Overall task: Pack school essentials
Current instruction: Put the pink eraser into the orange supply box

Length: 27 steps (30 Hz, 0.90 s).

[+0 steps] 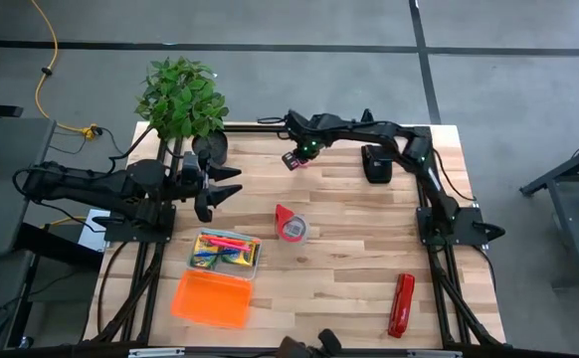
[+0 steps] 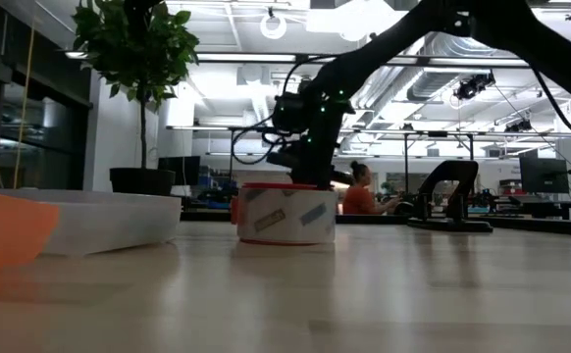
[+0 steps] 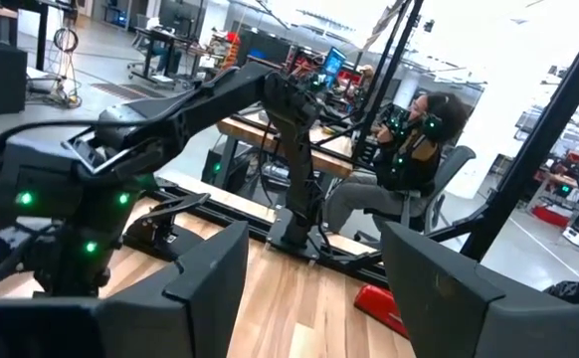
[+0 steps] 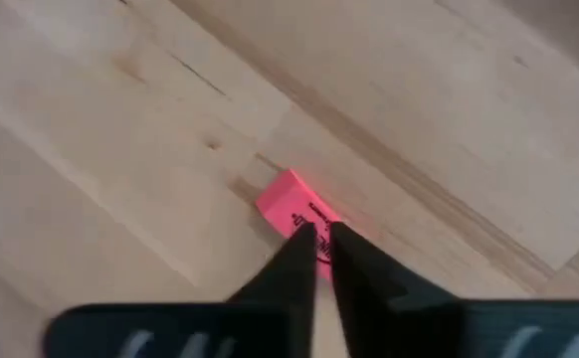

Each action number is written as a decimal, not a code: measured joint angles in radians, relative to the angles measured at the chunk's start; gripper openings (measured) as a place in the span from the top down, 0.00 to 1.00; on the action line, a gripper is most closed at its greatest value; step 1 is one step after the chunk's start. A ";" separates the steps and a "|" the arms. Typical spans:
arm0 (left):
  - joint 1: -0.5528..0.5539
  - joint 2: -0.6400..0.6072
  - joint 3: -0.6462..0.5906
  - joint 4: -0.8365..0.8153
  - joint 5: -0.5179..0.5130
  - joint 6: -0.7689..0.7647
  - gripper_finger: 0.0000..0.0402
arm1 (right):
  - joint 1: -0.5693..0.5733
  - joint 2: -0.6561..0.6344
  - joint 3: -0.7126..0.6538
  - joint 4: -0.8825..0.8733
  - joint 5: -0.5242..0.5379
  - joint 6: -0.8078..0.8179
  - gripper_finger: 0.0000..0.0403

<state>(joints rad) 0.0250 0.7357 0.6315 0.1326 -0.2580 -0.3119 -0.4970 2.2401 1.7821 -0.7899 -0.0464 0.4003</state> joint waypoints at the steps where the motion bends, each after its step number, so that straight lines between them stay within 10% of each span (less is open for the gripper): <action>1: 0.000 0.000 0.000 0.000 0.000 0.000 0.45 | -0.001 0.005 0.000 -0.001 0.000 0.008 0.96; 27: -0.001 0.000 0.000 -0.006 -0.015 -0.001 0.45 | 0.068 0.024 -0.002 -0.122 -0.104 -0.064 1.00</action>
<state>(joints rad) 0.0242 0.7357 0.6315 0.1268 -0.2726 -0.3124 -0.4290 2.2642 1.7805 -0.9119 -0.1503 0.3365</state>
